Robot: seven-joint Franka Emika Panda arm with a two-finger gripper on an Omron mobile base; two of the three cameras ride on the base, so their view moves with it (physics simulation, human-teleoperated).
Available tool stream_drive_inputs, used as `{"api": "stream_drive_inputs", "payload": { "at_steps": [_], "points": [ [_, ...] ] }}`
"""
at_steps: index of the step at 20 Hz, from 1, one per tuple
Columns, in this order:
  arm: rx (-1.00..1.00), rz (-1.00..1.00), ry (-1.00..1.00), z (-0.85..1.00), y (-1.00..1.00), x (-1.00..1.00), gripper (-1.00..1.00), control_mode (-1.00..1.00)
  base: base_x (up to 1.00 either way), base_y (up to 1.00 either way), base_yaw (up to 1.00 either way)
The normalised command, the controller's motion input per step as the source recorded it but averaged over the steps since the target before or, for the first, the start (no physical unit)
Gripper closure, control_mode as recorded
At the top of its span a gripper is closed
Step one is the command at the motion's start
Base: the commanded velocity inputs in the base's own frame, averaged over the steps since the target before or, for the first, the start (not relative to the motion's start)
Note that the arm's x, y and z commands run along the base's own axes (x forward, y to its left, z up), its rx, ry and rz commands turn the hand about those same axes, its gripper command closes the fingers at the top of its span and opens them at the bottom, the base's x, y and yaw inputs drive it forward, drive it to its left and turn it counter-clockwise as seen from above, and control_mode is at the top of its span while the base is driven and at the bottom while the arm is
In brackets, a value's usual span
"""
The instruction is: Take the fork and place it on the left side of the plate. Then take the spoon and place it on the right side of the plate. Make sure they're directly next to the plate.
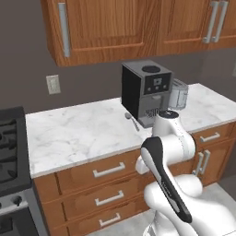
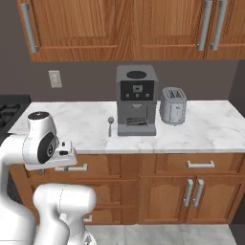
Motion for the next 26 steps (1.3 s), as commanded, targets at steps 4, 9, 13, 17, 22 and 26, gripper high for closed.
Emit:
{"api": "stream_drive_inputs", "payload": {
  "at_steps": [4, 9, 13, 17, 22, 26],
  "points": [
    [0.00, 0.00, 0.00, 0.00, 0.00, 0.00, -1.00, 1.00, 0.84, 0.00, 0.00],
    [0.00, 0.00, 0.00, 0.00, 0.00, 0.00, -1.00, 1.00, 0.25, 0.00, 0.00],
    [0.00, 0.00, 0.00, 0.00, 0.00, 0.00, -1.00, 1.00, 0.00, 0.00, -0.02],
    [0.00, 0.00, 0.00, 0.00, 0.00, 0.00, -1.00, 1.00, 0.26, 0.00, -0.02],
    [0.00, 0.00, 0.00, 0.00, 0.00, 0.00, -1.00, 1.00, 0.55, 0.00, 0.00],
    [0.00, 0.00, 0.00, 0.00, 0.00, 0.00, -1.00, 1.00, 0.13, 0.00, 0.00]
  ]
}}
